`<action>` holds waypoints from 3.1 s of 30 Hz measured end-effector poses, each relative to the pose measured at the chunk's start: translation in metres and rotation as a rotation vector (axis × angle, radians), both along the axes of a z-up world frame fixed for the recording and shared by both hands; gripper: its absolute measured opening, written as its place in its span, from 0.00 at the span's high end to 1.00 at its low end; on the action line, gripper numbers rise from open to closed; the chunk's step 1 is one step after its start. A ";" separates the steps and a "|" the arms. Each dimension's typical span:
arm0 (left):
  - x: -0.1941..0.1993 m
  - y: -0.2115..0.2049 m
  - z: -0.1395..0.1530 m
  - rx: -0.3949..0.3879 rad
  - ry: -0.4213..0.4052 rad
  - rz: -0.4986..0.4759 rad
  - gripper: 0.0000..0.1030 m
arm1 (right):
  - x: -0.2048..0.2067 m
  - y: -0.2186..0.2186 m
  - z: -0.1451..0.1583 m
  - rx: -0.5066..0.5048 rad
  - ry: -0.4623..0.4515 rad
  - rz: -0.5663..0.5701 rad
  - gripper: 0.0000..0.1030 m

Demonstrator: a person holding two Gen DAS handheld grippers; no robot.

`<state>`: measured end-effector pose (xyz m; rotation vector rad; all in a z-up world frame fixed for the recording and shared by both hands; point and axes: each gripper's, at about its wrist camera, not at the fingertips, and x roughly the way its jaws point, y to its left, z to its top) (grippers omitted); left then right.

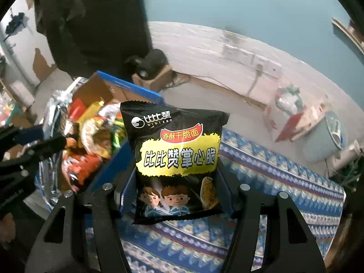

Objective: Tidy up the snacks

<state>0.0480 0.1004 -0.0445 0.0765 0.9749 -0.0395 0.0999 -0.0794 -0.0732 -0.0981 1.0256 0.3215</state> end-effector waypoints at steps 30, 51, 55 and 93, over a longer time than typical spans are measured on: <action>-0.003 0.104 -0.036 -0.011 0.085 0.199 0.37 | 0.053 0.141 -0.026 0.026 0.053 0.181 0.40; -0.018 0.102 -0.005 -0.019 0.037 0.188 0.22 | 0.035 0.112 0.012 0.068 -0.022 0.108 0.28; -0.022 0.099 0.004 -0.016 0.019 0.179 0.21 | 0.019 0.102 0.017 0.036 -0.034 0.086 0.27; -0.045 0.058 0.033 0.064 -0.063 0.089 0.10 | -0.031 0.069 0.050 -0.007 -0.123 0.049 0.26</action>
